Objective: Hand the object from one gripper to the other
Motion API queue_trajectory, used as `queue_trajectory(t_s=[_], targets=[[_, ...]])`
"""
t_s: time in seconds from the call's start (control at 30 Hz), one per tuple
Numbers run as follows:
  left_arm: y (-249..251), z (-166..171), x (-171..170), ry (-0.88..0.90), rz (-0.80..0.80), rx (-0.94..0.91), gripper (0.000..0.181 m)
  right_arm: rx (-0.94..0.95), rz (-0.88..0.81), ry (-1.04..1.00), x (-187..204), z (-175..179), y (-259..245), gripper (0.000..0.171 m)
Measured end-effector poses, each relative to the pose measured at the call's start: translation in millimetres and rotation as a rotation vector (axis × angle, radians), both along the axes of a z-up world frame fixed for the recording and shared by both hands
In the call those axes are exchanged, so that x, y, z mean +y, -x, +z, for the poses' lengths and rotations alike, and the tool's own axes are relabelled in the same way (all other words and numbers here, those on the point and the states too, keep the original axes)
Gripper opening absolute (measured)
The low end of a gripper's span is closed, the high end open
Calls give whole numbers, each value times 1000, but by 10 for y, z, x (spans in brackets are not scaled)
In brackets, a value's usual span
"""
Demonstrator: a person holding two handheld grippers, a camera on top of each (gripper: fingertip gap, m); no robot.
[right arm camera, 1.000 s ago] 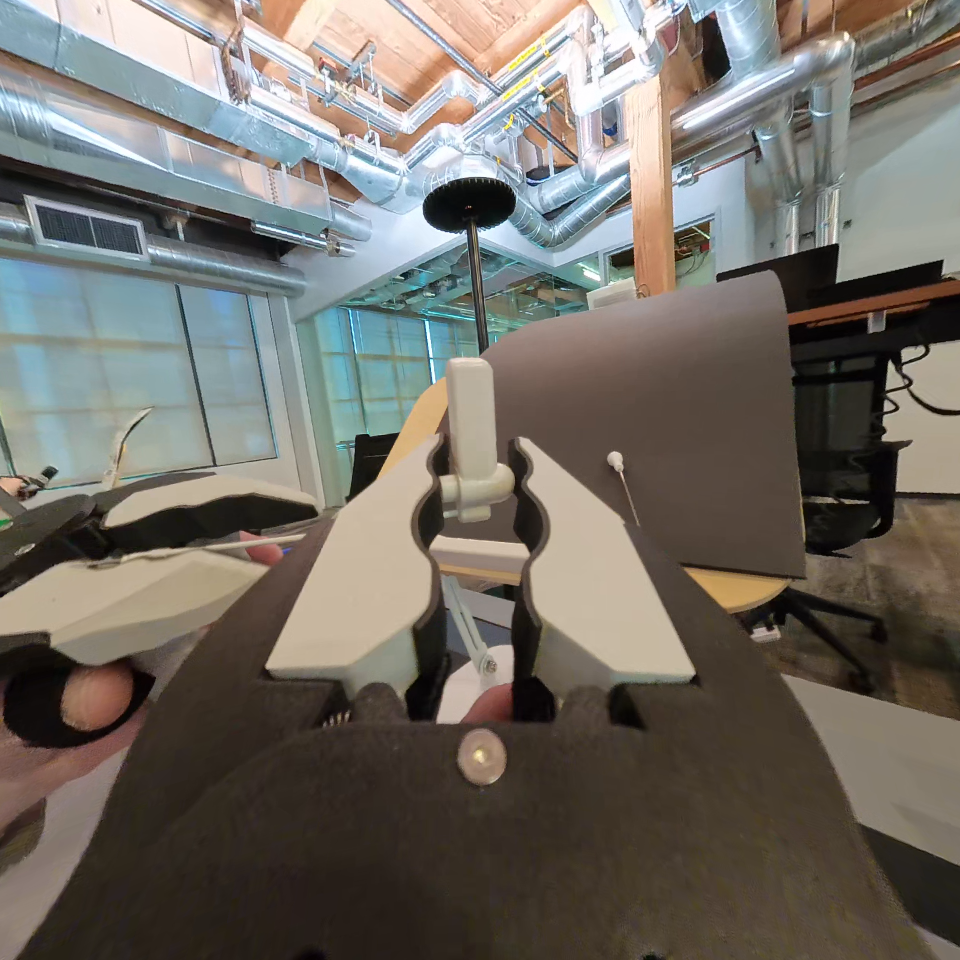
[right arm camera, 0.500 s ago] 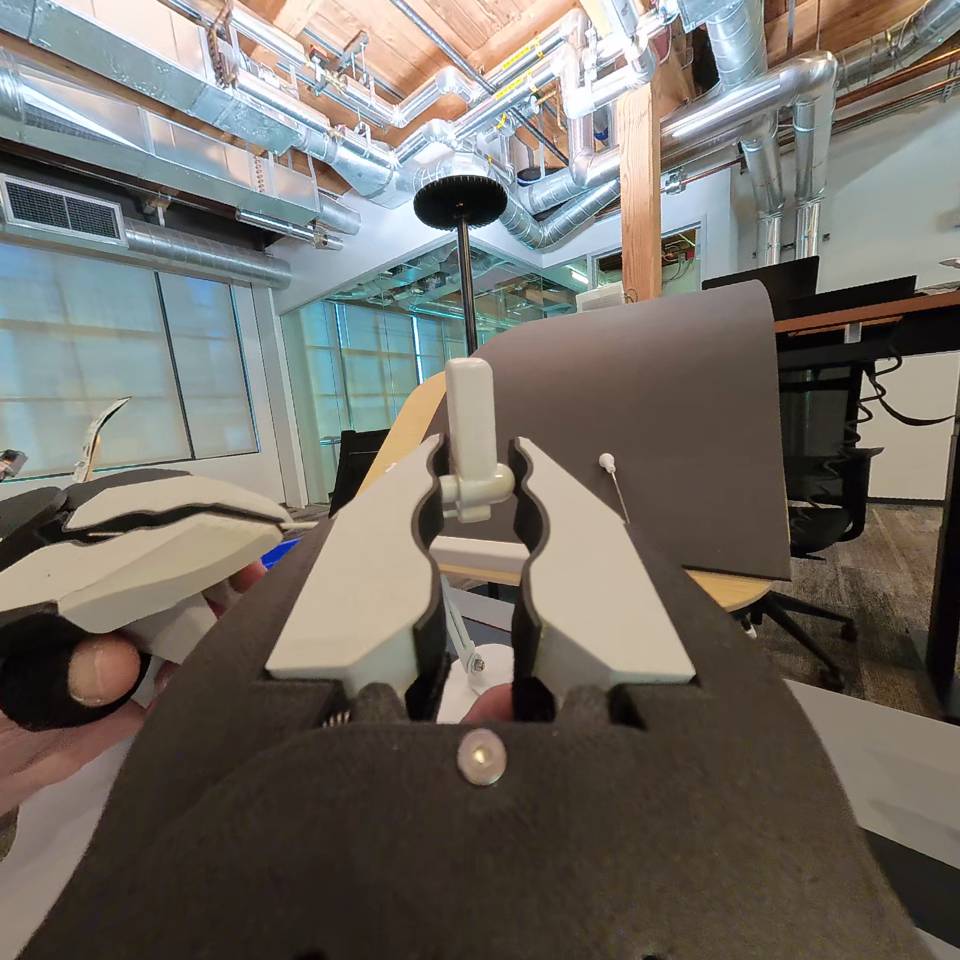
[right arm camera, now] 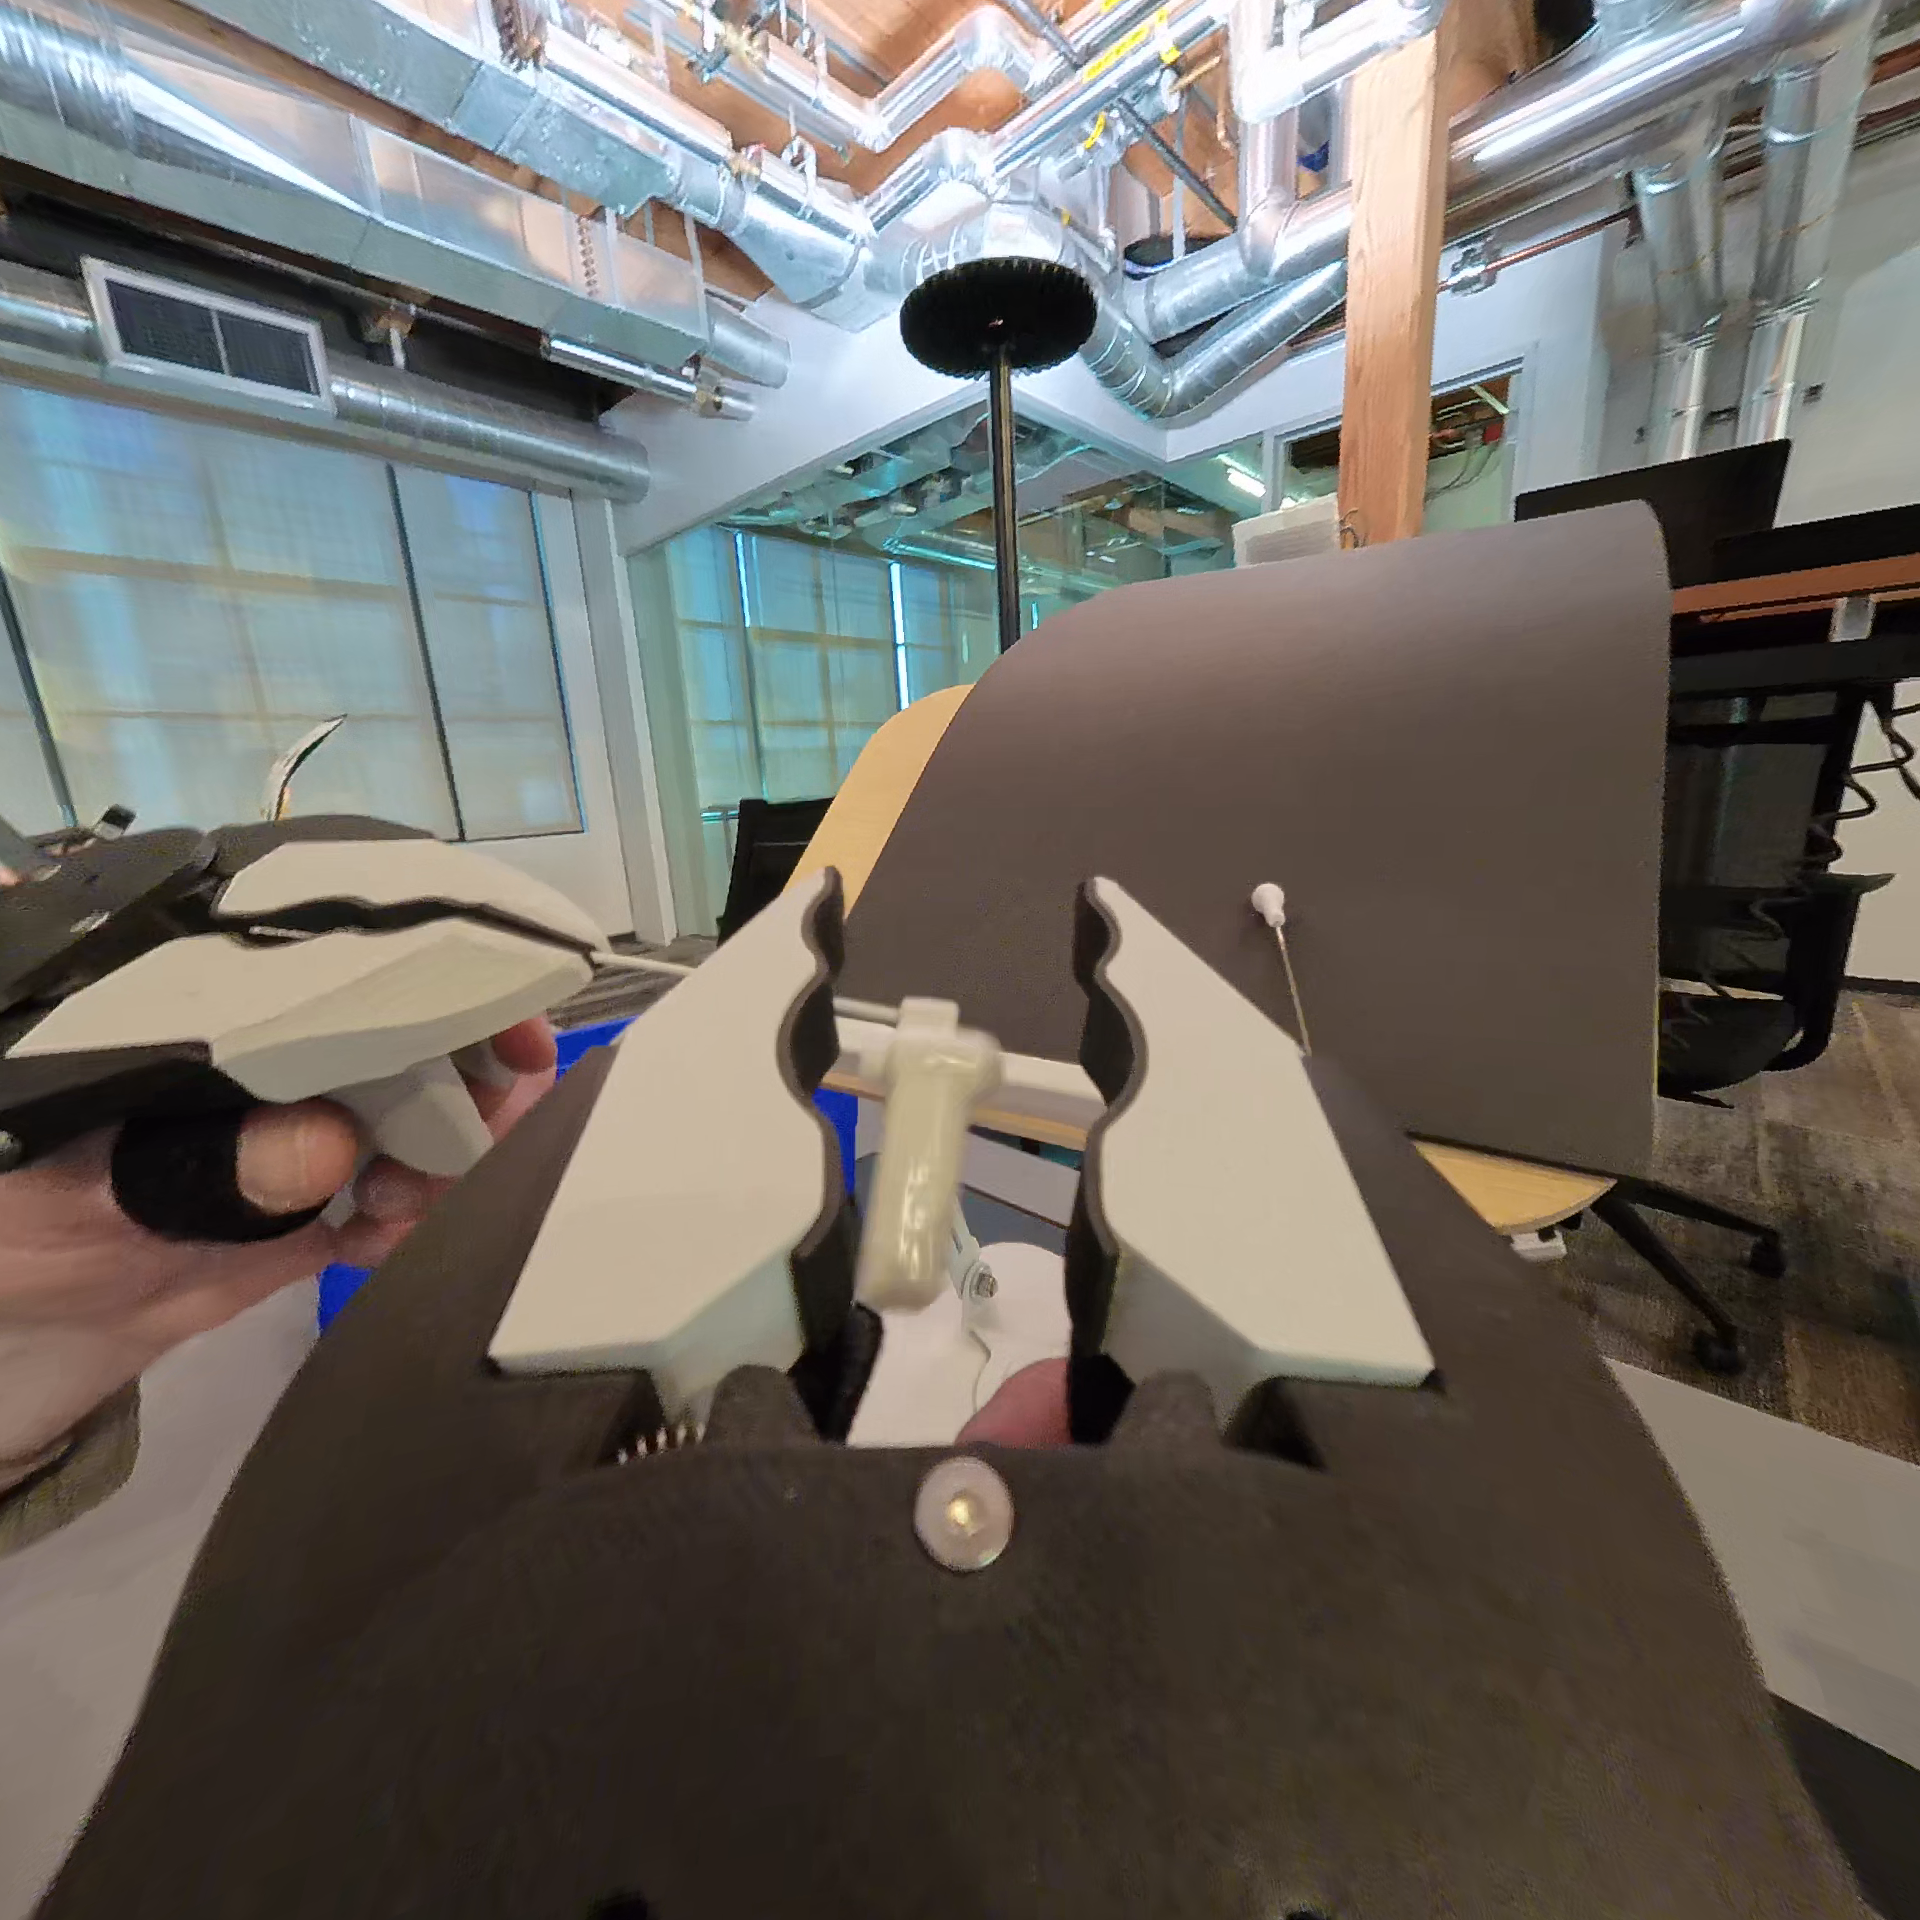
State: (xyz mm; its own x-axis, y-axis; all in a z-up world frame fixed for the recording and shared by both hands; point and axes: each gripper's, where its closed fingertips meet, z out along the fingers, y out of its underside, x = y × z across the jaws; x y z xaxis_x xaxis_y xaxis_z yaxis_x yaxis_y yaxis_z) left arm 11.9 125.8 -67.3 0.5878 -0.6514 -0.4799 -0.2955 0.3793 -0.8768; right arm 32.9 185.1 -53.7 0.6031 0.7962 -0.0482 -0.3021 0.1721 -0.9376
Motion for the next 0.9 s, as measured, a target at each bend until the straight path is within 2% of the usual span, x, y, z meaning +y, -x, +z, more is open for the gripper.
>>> queue_trajectory(t_s=[0.1,0.23,0.37,0.47,0.6,0.7,0.9], targets=[[79,22,27,22,4,19,1,-42,50,-6,-25,7,5,52],[140,-20,34,31,-4,107,1,-165,128,-41,-107,13,-6,56],[190,-64,27,35,-5,188,1,-413,134,-194,-273,-46,-6,34],[202,-128,0,41,-8,266,1,-655,101,-364,-443,-159,79,28],[169,-158,-47,32,-4,318,1,-891,-31,-587,-543,-270,250,14],[124,-154,-83,25,-3,325,1,-990,-119,-701,-557,-336,356,11],[91,-129,-104,20,-1,316,1,-1009,-237,-780,-521,-311,428,0]])
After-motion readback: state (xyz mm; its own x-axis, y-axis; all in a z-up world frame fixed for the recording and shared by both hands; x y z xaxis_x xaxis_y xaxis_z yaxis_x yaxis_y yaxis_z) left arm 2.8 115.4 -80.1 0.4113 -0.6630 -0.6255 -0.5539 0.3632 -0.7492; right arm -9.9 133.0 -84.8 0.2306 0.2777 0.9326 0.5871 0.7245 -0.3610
